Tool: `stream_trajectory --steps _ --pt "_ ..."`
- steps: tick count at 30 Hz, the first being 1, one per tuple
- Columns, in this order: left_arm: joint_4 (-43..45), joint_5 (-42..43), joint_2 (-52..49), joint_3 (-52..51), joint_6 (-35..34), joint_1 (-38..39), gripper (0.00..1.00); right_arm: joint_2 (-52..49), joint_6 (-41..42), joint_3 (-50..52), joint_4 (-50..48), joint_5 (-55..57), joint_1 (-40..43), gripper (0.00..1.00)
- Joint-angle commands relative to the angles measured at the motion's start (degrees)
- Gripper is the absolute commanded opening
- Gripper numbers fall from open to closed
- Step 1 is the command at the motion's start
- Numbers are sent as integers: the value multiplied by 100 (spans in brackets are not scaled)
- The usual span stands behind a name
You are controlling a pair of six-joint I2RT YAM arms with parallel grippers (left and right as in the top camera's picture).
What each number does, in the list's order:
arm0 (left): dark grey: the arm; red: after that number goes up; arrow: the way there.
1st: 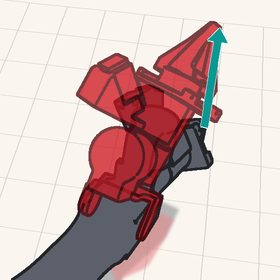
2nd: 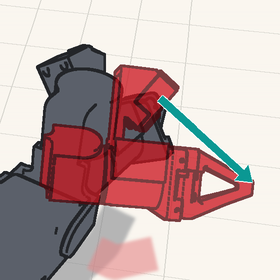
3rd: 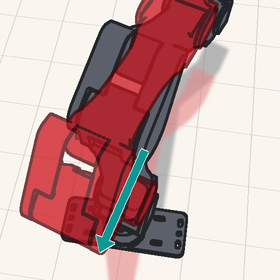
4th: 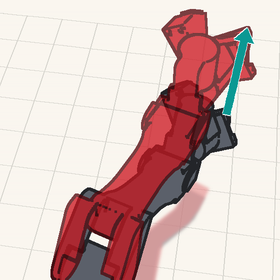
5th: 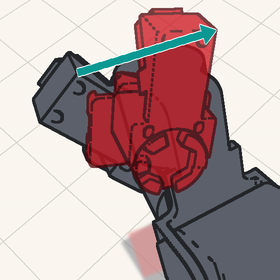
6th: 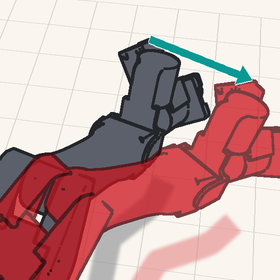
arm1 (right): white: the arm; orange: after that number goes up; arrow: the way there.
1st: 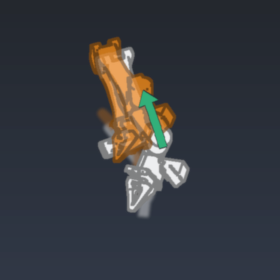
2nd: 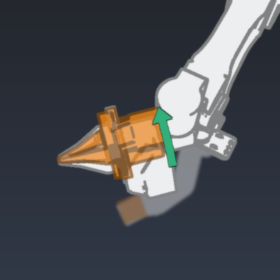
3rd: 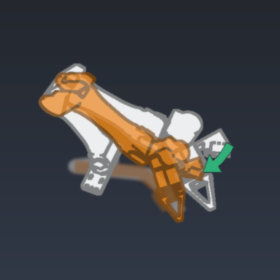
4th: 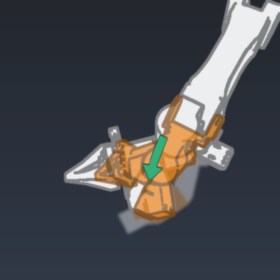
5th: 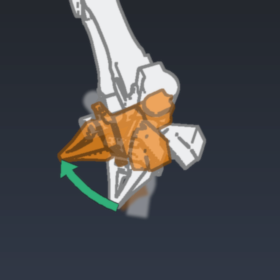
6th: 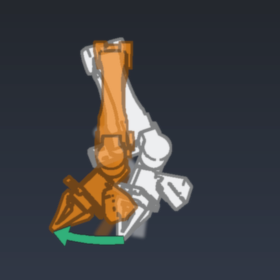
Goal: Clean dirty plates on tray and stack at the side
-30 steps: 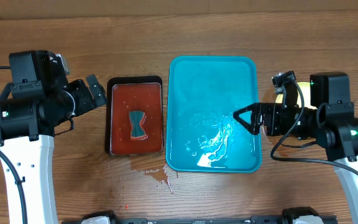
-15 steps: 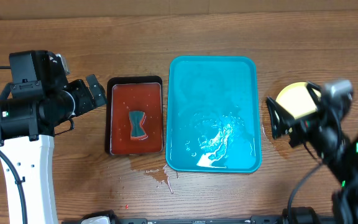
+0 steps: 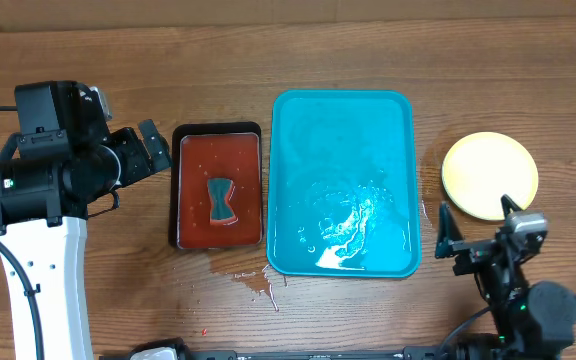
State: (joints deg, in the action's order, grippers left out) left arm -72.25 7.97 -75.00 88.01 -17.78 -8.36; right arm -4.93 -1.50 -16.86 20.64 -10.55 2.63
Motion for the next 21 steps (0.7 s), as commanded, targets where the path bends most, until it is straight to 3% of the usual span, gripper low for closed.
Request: stream_trajectory --steps 1,8,21 --pt "9 46 74 87 107 -31 100 494 -2 658 -483 -7 39 100" --pt "9 46 74 87 107 -31 100 476 -7 1663 -2157 -146 37 100" --pt "7 44 74 87 107 -31 100 466 -4 1639 -1707 -109 28 100"
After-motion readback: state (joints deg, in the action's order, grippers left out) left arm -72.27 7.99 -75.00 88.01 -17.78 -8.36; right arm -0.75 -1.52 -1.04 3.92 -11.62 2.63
